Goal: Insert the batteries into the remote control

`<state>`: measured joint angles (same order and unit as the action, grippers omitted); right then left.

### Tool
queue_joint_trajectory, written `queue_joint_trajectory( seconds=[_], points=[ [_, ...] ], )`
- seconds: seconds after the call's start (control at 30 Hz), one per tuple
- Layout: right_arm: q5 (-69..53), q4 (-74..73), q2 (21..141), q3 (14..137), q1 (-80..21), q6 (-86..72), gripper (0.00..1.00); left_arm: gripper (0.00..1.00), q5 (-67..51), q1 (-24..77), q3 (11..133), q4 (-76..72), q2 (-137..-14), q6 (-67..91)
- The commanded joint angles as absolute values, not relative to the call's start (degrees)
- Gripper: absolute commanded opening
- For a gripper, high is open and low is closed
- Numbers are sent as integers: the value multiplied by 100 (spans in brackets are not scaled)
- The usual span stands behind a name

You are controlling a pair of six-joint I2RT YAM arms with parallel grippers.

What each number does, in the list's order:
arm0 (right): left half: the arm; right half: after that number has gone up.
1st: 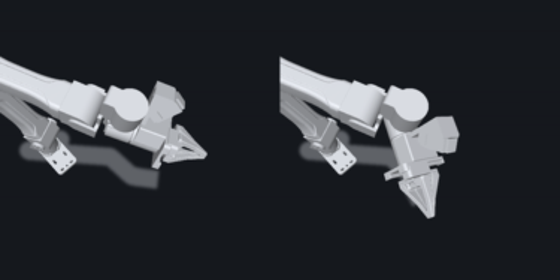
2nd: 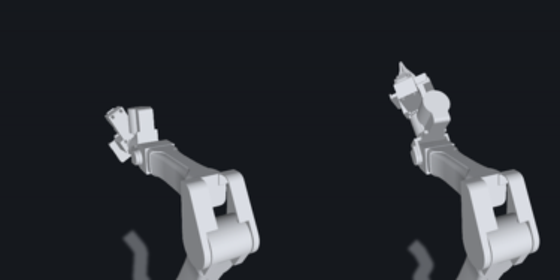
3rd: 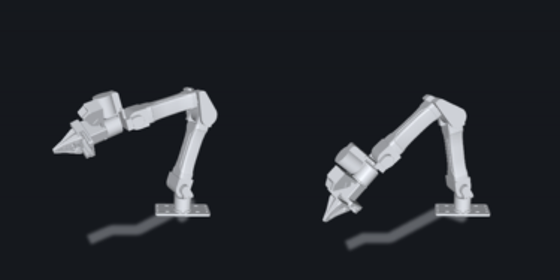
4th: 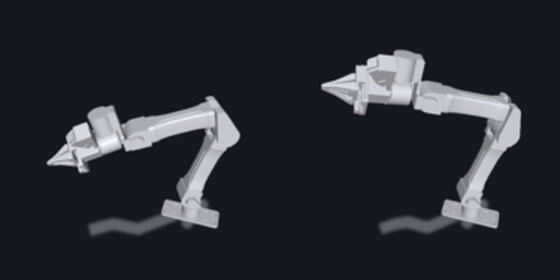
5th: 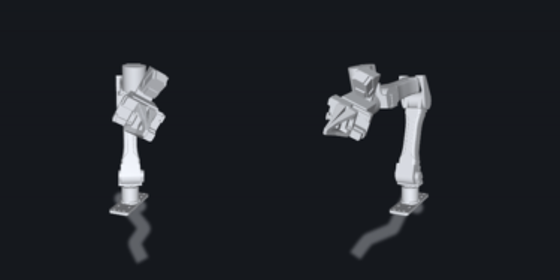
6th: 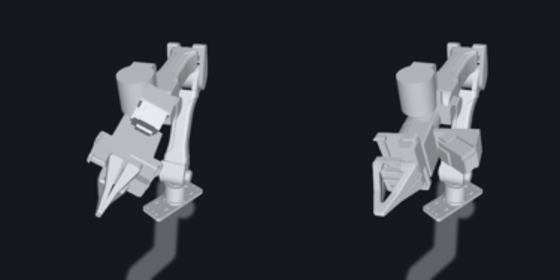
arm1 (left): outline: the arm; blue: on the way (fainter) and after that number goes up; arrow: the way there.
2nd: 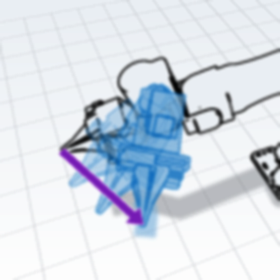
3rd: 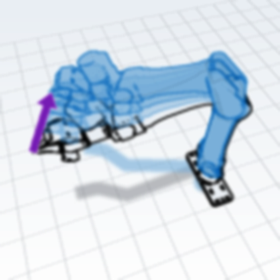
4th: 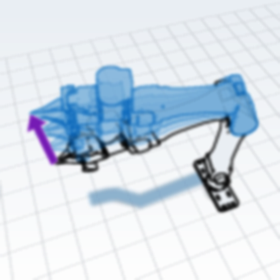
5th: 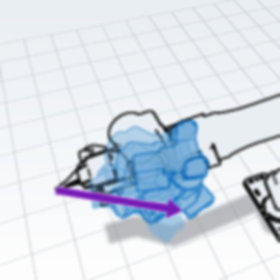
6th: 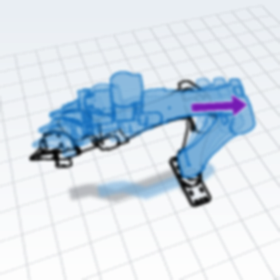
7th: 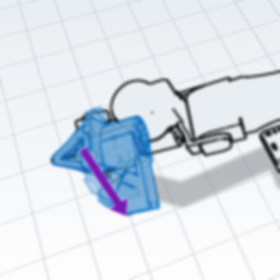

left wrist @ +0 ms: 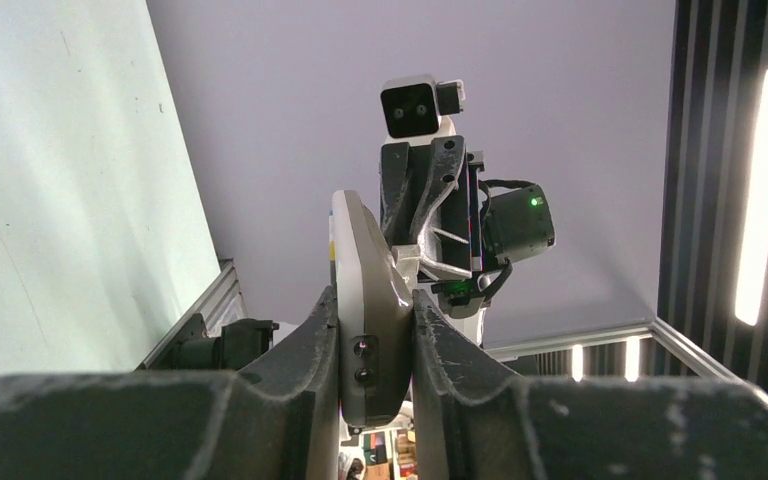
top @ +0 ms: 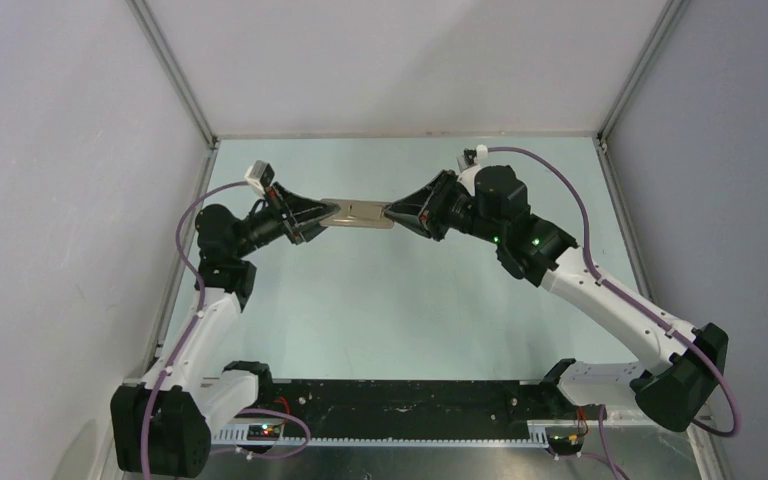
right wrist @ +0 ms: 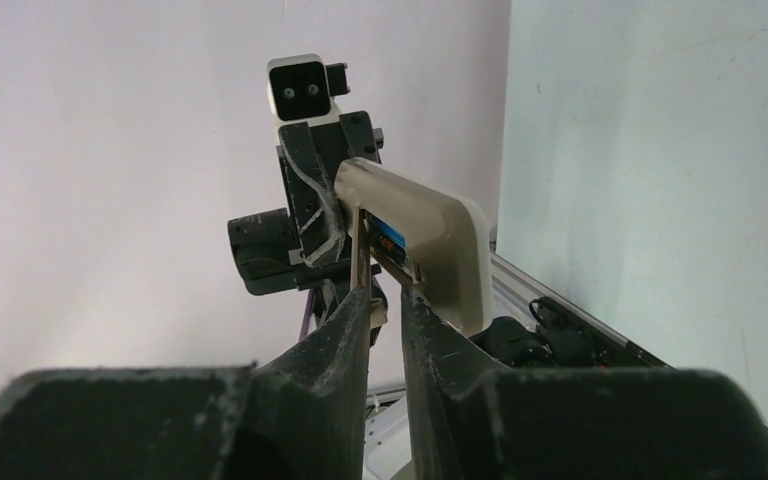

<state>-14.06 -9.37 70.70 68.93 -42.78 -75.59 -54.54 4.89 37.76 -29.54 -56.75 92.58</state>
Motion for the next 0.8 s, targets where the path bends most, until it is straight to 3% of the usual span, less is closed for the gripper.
queue_joint_trajectory(
  seconds=[0.0, 0.3, 0.67, 0.77],
  points=[
    [-1457, -1204, 7198, 6830, -4349, -7360, 22, 0, -5877, 567, 3750, -3498, -5626, 9121],
    [-1205, -1310, 7089, 6831, -4339, -7270, 29, 0, -5883, 563, 3605, -3498, -5649, 9098],
    [-1156, -1538, 7091, 6832, -4279, -7342, 20, 0, -5844, 565, 3527, -3498, -5716, 9193],
    [-1110, -1628, 7071, 6834, -4272, -7291, 22, 0, -5840, 563, 3541, -3498, -5735, 9193]
  ],
)
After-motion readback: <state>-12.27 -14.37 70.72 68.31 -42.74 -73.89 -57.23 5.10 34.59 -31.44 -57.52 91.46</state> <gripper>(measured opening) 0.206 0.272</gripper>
